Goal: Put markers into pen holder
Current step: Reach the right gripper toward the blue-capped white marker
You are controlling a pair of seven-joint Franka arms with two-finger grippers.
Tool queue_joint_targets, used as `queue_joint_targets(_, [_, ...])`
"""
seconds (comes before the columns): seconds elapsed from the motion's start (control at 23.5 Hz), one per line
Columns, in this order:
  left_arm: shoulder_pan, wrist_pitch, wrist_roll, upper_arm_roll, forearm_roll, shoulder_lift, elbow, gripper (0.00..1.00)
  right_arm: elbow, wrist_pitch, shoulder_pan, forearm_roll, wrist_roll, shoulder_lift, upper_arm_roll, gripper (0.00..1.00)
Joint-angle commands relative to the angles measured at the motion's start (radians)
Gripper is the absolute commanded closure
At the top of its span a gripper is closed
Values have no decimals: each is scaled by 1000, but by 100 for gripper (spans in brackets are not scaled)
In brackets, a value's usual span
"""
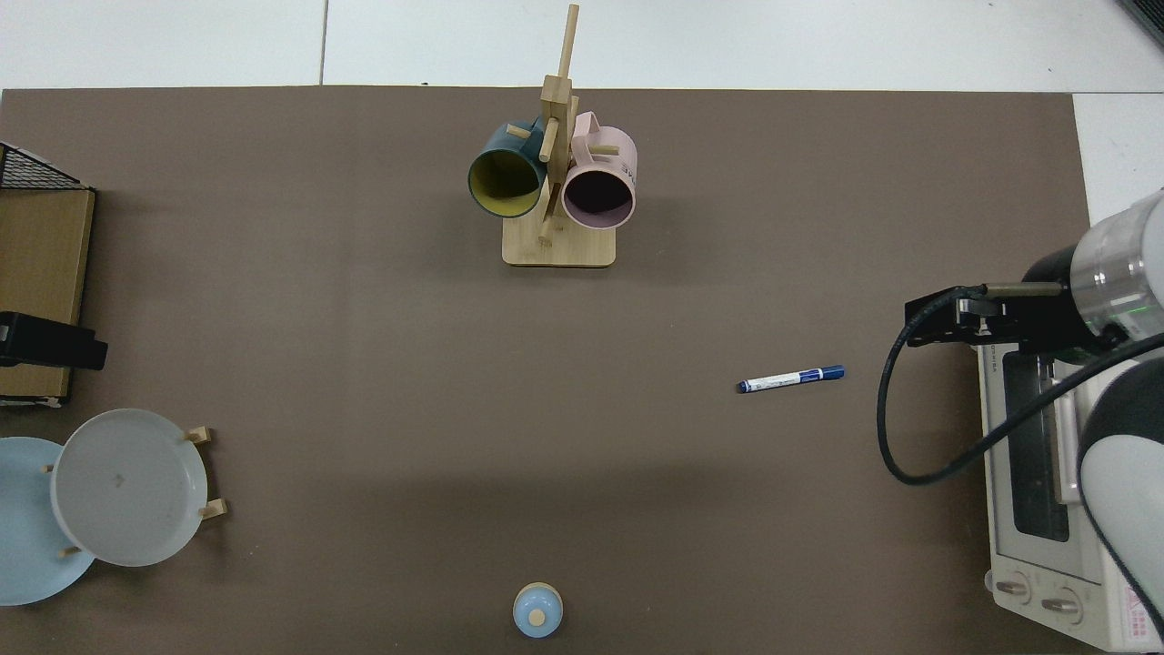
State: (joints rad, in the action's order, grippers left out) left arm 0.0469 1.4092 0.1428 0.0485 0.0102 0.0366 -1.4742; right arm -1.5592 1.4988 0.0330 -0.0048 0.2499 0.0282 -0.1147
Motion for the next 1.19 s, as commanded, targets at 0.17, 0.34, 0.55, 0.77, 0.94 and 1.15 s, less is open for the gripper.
queue_joint_targets(0.17, [-9, -12, -9, -4, -1, 22, -23, 0, -19, -11, -12, 0, 5, 24, -8, 0])
queue_joint_targets(0.34, [-9, -13, -8, -4, -1, 22, -21, 0, -22, -6, -16, 3, 12, 24, -8, 0])
queue_joint_targets(0.55, [-9, -13, -9, -6, -1, 22, -23, 0, -25, 12, -21, 5, 18, 26, -8, 0])
queue_joint_targets(0.77, [-9, -13, -9, -6, -1, 22, -23, 0, -73, 73, -22, 6, 129, 39, -8, 0])
queue_joint_targets(0.94, [-9, -13, -9, -6, -1, 22, -23, 0, -84, 104, -19, 5, 326, 26, -10, 0])
queue_joint_targets(1.15, [-9, -13, -9, -4, -1, 22, -23, 0, -117, 167, -12, 5, 569, 6, -10, 0])
